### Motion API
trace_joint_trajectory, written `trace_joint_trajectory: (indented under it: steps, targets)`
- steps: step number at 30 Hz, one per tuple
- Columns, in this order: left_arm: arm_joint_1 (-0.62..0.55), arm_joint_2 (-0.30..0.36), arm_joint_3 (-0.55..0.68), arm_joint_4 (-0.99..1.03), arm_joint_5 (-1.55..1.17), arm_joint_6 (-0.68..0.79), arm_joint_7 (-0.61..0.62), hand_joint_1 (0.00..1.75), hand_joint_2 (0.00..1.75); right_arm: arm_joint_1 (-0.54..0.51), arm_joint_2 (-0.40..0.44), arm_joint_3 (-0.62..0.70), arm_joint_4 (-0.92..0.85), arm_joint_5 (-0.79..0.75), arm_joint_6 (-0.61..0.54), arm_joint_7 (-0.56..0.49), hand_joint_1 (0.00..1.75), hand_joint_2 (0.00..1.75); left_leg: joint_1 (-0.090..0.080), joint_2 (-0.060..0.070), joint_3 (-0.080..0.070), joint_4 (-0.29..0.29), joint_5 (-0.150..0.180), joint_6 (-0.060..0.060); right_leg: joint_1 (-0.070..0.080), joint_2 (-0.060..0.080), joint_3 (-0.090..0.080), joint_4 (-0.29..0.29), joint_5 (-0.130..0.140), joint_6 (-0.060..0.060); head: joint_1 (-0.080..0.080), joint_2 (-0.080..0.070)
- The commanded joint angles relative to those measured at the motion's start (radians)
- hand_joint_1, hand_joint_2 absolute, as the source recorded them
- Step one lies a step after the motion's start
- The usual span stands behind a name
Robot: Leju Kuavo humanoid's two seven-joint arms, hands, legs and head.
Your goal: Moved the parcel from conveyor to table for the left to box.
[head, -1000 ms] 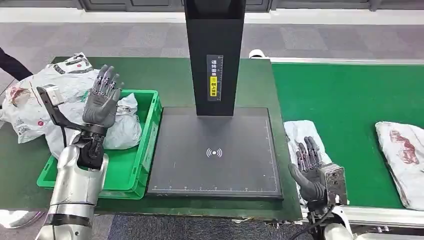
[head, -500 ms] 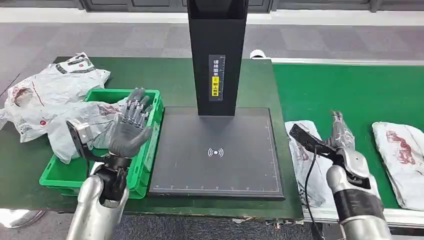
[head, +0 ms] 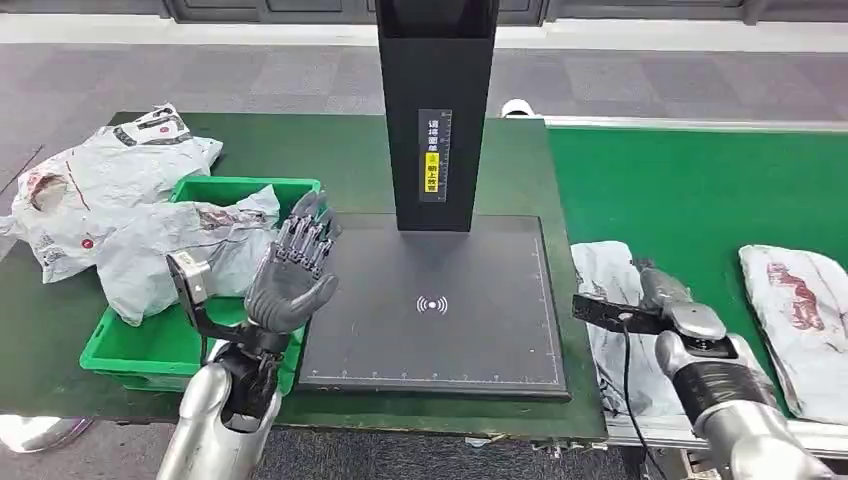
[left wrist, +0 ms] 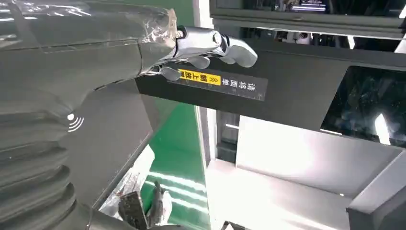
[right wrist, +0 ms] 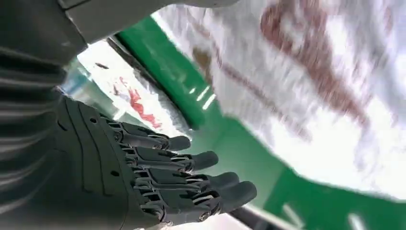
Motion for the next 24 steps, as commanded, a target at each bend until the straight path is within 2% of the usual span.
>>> trace_joint_trajectory:
  steps: [1, 5, 9, 13, 19, 24]
  targets:
    - [-0.031, 0.0, -0.029, 0.075, -0.005, -0.002, -0.01, 0.0, 1.75, 0.03, 0.016, 0.169, 0.134, -0.059, 0.019, -0.081, 0.0, 1.75, 0.001, -0.002, 0.003, -0.002, 0.0, 0.0, 0.001, -0.001, 0.004, -0.003, 0.0, -0.001, 0.0, 0.0]
    - [-0.027, -0.003, -0.028, 0.067, -0.006, -0.008, -0.012, 0.0, 1.75, 0.063, 0.026, 0.237, 0.128, -0.096, 0.051, -0.134, 0.0, 1.75, 0.001, -0.001, 0.003, -0.002, 0.0, -0.001, 0.002, -0.001, 0.004, -0.003, 0.0, -0.001, 0.0, 0.0]
    - [-0.052, -0.007, -0.033, 0.1, -0.007, -0.011, -0.008, 0.0, 1.75, 0.058, -0.017, 0.348, 0.121, -0.11, 0.139, -0.164, 0.0, 1.75, 0.001, 0.001, 0.004, -0.003, -0.001, -0.001, 0.001, 0.001, 0.004, -0.003, 0.0, -0.001, 0.0, 0.0]
    - [-0.059, -0.008, -0.033, 0.106, -0.007, -0.01, -0.007, 0.0, 1.75, 0.053, -0.024, 0.355, 0.119, -0.118, 0.142, -0.169, 0.0, 1.75, 0.002, 0.007, 0.006, -0.001, -0.003, -0.004, 0.003, 0.008, 0.003, -0.002, 0.0, -0.002, 0.0, 0.0]
    - [-0.057, -0.007, -0.033, 0.106, -0.007, -0.01, -0.007, 0.0, 1.75, 0.052, -0.022, 0.356, 0.119, -0.118, 0.144, -0.169, 0.0, 1.75, 0.002, 0.008, 0.009, -0.002, -0.003, -0.005, 0.005, 0.008, 0.004, -0.001, -0.002, -0.004, 0.0, 0.0]
    - [-0.093, -0.016, -0.018, 0.124, 0.01, 0.014, 0.025, 0.0, 1.75, 0.023, -0.033, 0.423, 0.128, -0.105, 0.181, -0.118, 0.0, 1.75, 0.004, 0.006, 0.009, -0.003, -0.002, -0.005, 0.006, 0.006, 0.006, -0.003, -0.001, -0.005, 0.0, 0.0]
